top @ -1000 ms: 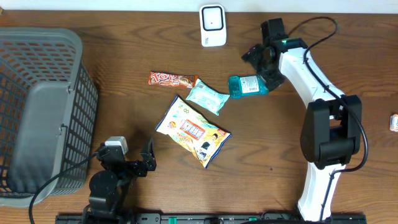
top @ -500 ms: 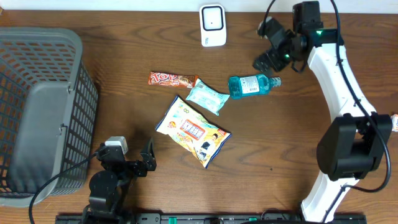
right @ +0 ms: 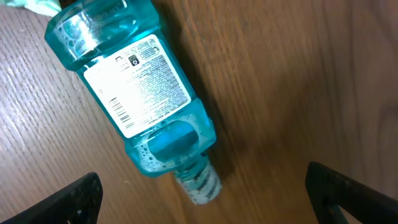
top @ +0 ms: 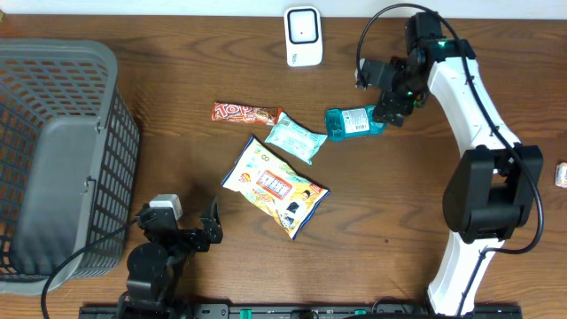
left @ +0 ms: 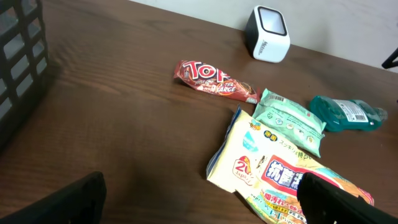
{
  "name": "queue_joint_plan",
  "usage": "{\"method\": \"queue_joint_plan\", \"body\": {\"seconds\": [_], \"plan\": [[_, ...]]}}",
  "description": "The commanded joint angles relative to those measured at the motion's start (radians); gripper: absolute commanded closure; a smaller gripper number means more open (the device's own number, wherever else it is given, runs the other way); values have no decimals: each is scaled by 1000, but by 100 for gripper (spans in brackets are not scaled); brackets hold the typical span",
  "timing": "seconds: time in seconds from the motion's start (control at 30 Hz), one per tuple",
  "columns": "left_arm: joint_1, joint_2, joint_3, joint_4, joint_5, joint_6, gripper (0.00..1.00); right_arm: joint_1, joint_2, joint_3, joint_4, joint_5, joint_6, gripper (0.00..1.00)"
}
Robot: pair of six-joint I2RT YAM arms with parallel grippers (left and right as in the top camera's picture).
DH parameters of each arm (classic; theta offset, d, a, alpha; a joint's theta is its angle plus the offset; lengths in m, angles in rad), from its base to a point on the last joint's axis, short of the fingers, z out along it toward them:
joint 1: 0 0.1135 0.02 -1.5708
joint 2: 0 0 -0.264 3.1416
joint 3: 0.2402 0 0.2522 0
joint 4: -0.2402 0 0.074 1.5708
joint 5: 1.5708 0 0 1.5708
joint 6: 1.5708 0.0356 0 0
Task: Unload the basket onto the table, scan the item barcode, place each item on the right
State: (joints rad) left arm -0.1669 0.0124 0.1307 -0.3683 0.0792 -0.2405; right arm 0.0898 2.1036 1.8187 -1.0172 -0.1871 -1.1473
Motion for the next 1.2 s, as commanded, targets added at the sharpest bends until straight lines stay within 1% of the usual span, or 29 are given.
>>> {"method": "queue_joint_plan", "body": {"seconds": [0.0, 0.13, 0.37, 0.5, 0.6, 0.7, 0.73, 0.8, 0.87, 0.93, 1.03, 1.17], "plan": [[-4, -1, -15, -21, -6, -12, 2, 5, 32, 17, -18, -26, -88, 1], [-4, -1, -15, -21, -6, -12, 2, 8, 59, 17, -76, -25, -142, 1], [-4, -1, -15, -21, -6, -13, 2, 8, 124, 17, -71, -24, -182, 1], [-4, -1, -15, -21, -6, -12, 2, 9, 190, 17, -46, 10, -182, 1], [-4, -1, -15, -21, -6, -12, 2, 10, 237, 17, -40, 48, -171, 3], [-4, -1, -15, -21, -6, -12, 2, 10, 247, 17, -59, 47, -166, 6], [-4, -1, -15, -21, -6, -12, 2, 10, 247, 17, -66, 46, -166, 13], [-4, -1, -15, -21, -5, -12, 2, 10, 245, 17, -78, 47, -153, 36], [-4, -1, -15, -21, -6, -13, 2, 11, 245, 17, -75, 47, -123, 46], [-4, -1, -15, -21, -6, -12, 2, 15, 244, 17, -76, 47, -110, 50], [-4, -1, -15, -21, -6, -13, 2, 24, 236, 17, -76, 46, -106, 52], [-4, -1, -15, -21, -6, -12, 2, 45, 208, 18, -76, 35, -71, 60]]}}
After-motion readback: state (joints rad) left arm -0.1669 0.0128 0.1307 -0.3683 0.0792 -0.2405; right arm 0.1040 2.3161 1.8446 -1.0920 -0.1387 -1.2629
